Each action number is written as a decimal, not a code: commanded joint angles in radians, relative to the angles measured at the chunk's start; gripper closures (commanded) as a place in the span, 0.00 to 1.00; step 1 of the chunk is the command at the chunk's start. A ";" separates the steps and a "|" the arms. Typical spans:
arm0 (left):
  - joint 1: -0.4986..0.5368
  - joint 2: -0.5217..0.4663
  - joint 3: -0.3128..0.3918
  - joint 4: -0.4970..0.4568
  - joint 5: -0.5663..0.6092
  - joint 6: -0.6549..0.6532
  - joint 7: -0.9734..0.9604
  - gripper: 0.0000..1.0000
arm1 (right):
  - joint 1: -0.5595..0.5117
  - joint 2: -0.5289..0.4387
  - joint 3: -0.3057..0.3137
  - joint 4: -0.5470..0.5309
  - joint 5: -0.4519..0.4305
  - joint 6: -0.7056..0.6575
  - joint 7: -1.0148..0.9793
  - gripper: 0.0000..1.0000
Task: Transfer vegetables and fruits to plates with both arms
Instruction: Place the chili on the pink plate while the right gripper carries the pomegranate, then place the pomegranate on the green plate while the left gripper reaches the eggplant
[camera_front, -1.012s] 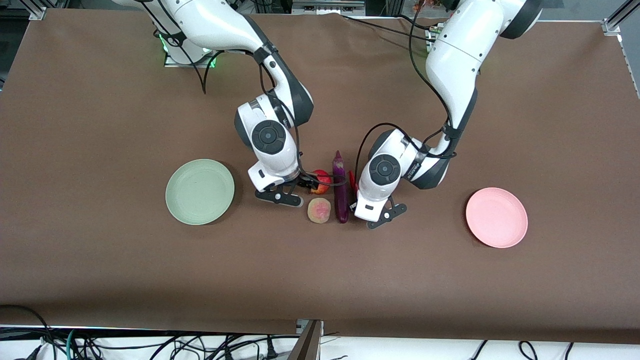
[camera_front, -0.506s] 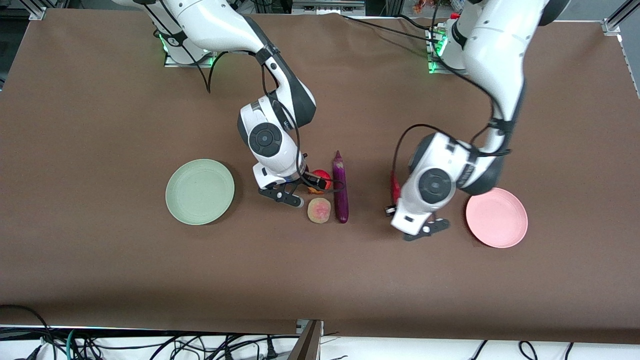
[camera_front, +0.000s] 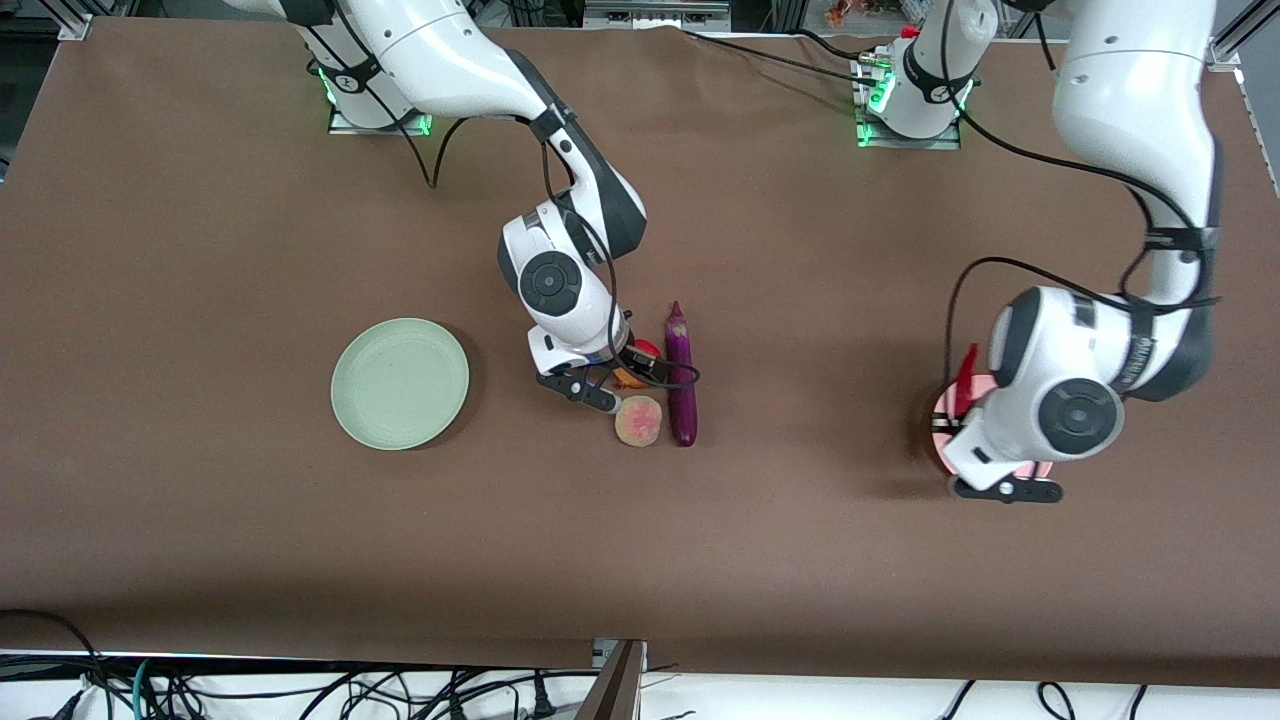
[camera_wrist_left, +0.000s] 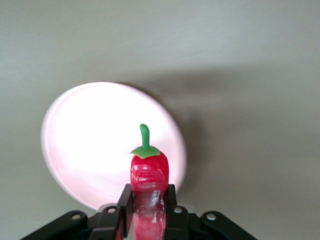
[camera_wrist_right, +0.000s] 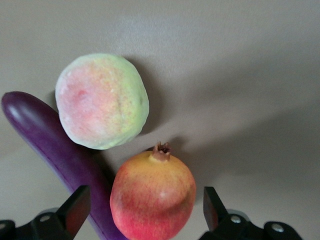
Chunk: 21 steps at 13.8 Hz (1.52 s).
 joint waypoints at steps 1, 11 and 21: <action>0.052 0.016 -0.013 -0.063 0.028 0.080 0.093 0.94 | 0.001 0.025 0.008 0.026 0.018 0.006 0.019 0.00; 0.132 0.004 -0.037 -0.088 -0.010 0.141 0.148 0.00 | -0.032 -0.014 0.004 0.028 0.017 -0.105 -0.027 0.89; 0.109 -0.016 -0.085 -0.079 -0.020 0.131 0.142 0.00 | -0.167 -0.194 -0.298 -0.087 -0.006 -0.552 -0.842 0.86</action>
